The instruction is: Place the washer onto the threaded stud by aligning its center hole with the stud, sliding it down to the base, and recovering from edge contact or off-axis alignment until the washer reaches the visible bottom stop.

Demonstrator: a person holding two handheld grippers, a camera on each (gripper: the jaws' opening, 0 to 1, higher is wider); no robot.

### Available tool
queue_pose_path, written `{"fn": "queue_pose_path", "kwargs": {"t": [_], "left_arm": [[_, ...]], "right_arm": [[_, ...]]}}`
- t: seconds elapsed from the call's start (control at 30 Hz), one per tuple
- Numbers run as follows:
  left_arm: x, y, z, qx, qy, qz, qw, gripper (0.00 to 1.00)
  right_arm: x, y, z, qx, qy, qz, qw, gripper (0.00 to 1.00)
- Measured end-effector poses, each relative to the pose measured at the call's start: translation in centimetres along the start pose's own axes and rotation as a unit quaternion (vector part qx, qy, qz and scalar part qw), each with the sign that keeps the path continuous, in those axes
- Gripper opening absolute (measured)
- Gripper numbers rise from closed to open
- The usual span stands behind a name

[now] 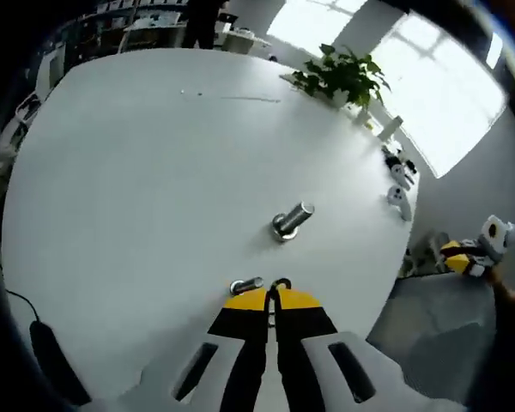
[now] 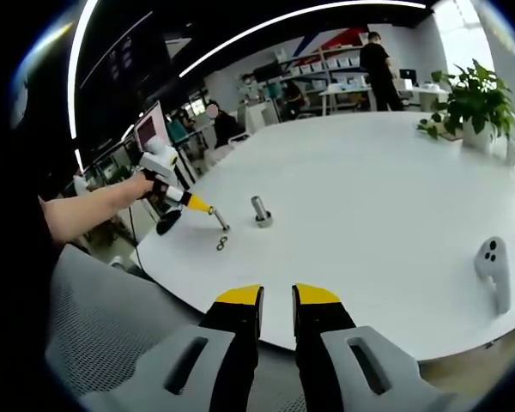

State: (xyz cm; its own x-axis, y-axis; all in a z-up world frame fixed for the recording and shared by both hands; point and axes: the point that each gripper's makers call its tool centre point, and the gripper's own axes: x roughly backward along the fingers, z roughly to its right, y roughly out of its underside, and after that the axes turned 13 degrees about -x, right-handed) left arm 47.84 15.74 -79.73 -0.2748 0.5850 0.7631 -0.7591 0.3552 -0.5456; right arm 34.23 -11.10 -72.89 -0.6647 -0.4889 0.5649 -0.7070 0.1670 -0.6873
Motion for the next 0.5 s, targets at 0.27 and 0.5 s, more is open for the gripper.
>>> {"fn": "queue_pose_path", "kwargs": {"t": [0.27,0.5], "left_arm": [[0.15,-0.44,-0.73,0.068,0.007,0.004,0.9976,0.0],[-0.57,-0.25,-0.76,0.079,0.013,-0.011,0.9967,0.0]], "right_arm": [[0.0,0.02,0.02,0.0,-0.001,0.0,1.0,0.16],[0.02,-0.03,-0.03,-0.001,-0.001,0.001,1.0,0.16]]}}
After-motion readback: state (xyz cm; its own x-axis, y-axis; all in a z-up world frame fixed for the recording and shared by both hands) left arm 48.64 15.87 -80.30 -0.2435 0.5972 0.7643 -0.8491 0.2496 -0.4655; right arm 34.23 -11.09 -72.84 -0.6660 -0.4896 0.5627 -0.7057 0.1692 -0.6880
